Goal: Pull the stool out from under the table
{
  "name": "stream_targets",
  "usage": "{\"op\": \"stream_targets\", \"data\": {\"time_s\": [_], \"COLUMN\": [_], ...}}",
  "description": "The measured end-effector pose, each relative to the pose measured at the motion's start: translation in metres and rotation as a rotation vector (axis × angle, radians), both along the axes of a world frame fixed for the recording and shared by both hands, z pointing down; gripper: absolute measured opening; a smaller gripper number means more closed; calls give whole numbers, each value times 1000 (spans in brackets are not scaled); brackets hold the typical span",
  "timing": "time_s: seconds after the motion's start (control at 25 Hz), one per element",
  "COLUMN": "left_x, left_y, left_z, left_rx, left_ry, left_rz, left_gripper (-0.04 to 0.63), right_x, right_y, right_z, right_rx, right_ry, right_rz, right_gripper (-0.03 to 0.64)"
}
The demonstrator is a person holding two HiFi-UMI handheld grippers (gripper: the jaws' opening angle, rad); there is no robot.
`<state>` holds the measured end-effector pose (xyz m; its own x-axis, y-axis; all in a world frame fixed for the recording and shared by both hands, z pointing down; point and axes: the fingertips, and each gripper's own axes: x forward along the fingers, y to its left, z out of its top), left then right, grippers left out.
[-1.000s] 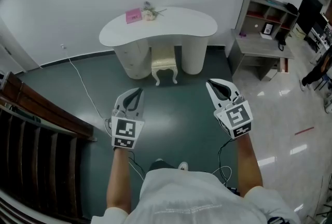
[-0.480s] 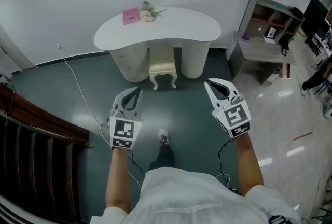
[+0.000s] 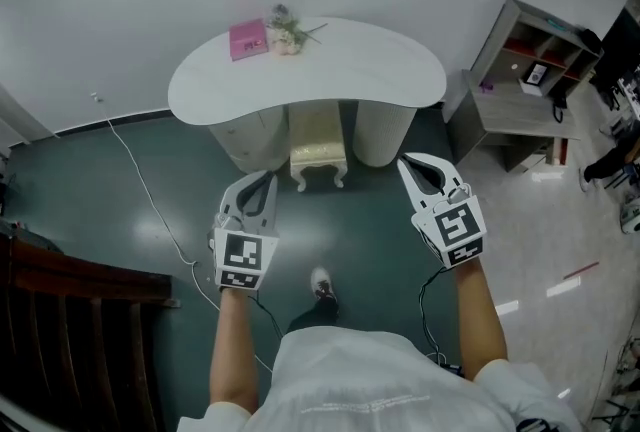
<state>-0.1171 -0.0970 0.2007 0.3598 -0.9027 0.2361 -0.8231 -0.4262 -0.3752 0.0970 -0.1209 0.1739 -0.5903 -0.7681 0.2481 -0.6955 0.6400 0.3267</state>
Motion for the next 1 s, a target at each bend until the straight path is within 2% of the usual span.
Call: {"op": "stream_targets", "data": {"time_s": [0.4,0.56,0.76,0.88,1.0], "left_x": [-42,-46,-55,-60,-62], "left_y": [-117,-145,-173,-193,-211], "left_z": [36,62,108,148,188], "left_rx": [-58,-124,-204,-269,-330], "left_ry": [24,93,108,84,99], "left_rz": [14,12,-20,-41,-60], "left_gripper": [18,20,23,107,124], "right_x": [-46,-60,-75,-78,-76], "right_y": [-106,-133,-163,-187,-212], "right_z": [14,34,71,108,151], "right_rx": [-28,-80,-152,-214,-282], "right_ry": [-6,-26,-60,-97,-125], "right_rz": [23,-1,-32,-36,-23], "right_gripper": [15,15,15,15,23]}}
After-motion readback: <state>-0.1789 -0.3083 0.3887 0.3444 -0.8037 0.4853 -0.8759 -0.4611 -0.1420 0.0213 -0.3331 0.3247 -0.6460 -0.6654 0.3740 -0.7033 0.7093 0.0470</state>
